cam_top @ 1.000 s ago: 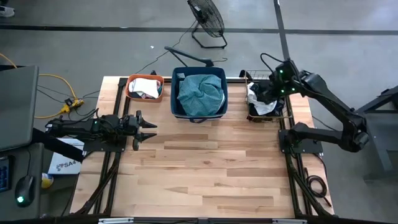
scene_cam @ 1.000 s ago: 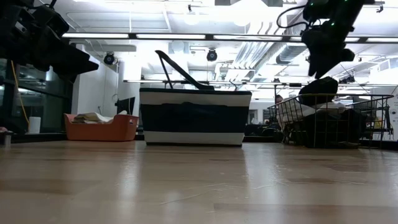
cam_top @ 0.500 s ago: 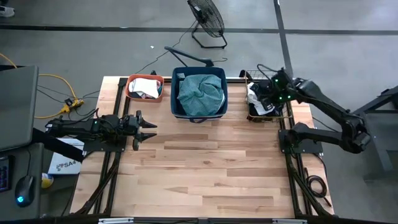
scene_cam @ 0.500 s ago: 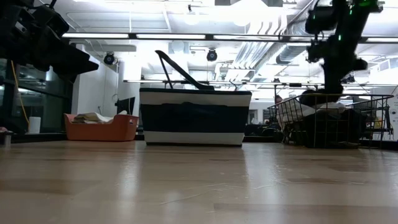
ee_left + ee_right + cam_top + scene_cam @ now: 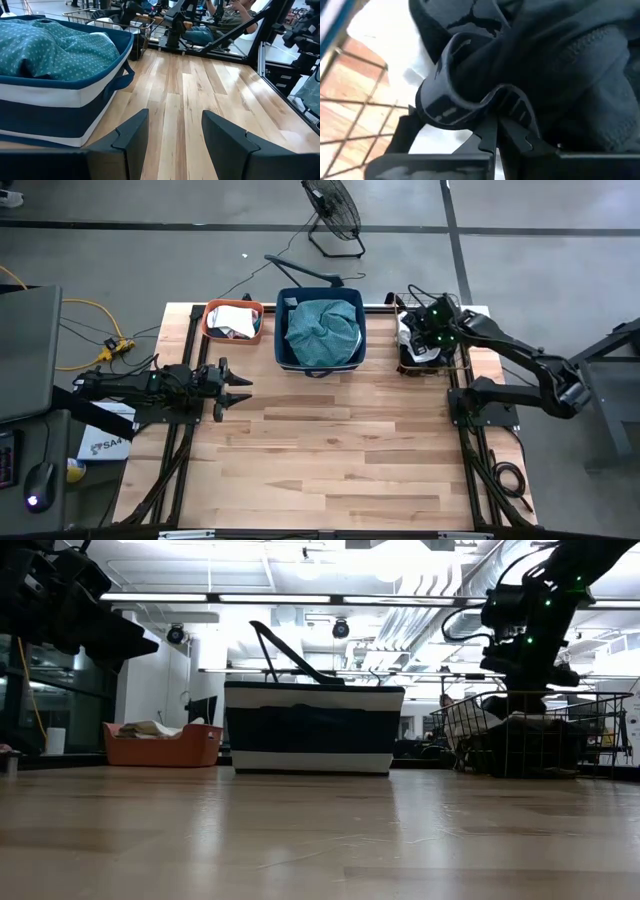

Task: Pick & Place Cloths
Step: Put the black boxer into the wire basket, then return to Home Position

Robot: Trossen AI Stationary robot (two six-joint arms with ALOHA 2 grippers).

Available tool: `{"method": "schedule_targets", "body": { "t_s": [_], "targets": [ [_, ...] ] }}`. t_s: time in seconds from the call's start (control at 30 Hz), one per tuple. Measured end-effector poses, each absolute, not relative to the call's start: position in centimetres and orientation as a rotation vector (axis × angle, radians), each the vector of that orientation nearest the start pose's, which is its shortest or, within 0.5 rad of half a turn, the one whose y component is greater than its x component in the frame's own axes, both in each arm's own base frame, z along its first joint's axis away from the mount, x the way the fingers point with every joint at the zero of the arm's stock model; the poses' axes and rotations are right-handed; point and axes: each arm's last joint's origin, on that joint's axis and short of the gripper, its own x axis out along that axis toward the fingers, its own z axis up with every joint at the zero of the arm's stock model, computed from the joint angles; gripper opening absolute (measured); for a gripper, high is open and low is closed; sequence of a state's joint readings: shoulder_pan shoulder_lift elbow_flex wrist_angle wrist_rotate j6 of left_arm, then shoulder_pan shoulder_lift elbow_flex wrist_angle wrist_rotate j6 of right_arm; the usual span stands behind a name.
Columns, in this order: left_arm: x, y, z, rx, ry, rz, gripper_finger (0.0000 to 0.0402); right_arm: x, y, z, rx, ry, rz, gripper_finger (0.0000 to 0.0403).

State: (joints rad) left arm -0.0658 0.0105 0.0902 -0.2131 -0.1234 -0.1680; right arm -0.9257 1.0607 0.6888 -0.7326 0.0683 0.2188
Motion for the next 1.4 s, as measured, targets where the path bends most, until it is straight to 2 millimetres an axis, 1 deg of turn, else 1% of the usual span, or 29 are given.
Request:
{"method": "schedule_targets", "body": {
  "t_s": [0.13,0.3,0.5,0.6,0.8,0.9,1.03,1.23,1.3,1.4],
  "targets": [
    [9.1,-0.2,17.3,-0.156,0.128,0.071,0.0179,11.1,-15.0,22.2,0.646,0.906,-1.013,0.0004],
    [9.1,-0.2,17.2,-0.155,0.129,0.093,0.0179,10.9,-14.8,24.2,0.609,0.825,-1.021,0.0004],
    [9.1,-0.2,17.3,-0.159,0.127,0.095,0.0179,10.4,-13.8,25.7,0.623,0.730,-0.960,0.0004],
    [9.1,-0.2,17.3,-0.173,0.126,0.096,0.0179,10.1,-13.0,26.4,0.626,0.680,-0.871,0.0004],
    [9.1,-0.2,17.4,-0.166,0.114,0.099,0.0179,10.0,-11.3,27.9,0.628,0.547,-0.630,0.0004],
    [9.1,-0.1,17.5,-0.175,0.102,0.103,0.0179,10.6,-9.8,28.3,0.563,0.445,-0.446,0.0004],
    [9.1,-0.1,17.5,-0.175,0.101,0.107,0.0179,11.9,-8.0,26.8,0.543,0.270,-0.259,0.0004],
    [9.1,0.0,17.5,-0.171,0.093,0.136,0.0179,13.8,-4.8,23.0,0.521,0.067,-0.016,0.0004],
    [9.1,0.0,17.5,-0.171,0.091,0.138,0.0179,14.0,-3.8,21.9,0.504,0.022,0.019,0.0004],
    [9.1,0.0,17.6,-0.171,0.084,0.144,0.0179,14.1,-3.0,20.3,0.483,-0.001,-0.050,0.0004]
  ]
}}
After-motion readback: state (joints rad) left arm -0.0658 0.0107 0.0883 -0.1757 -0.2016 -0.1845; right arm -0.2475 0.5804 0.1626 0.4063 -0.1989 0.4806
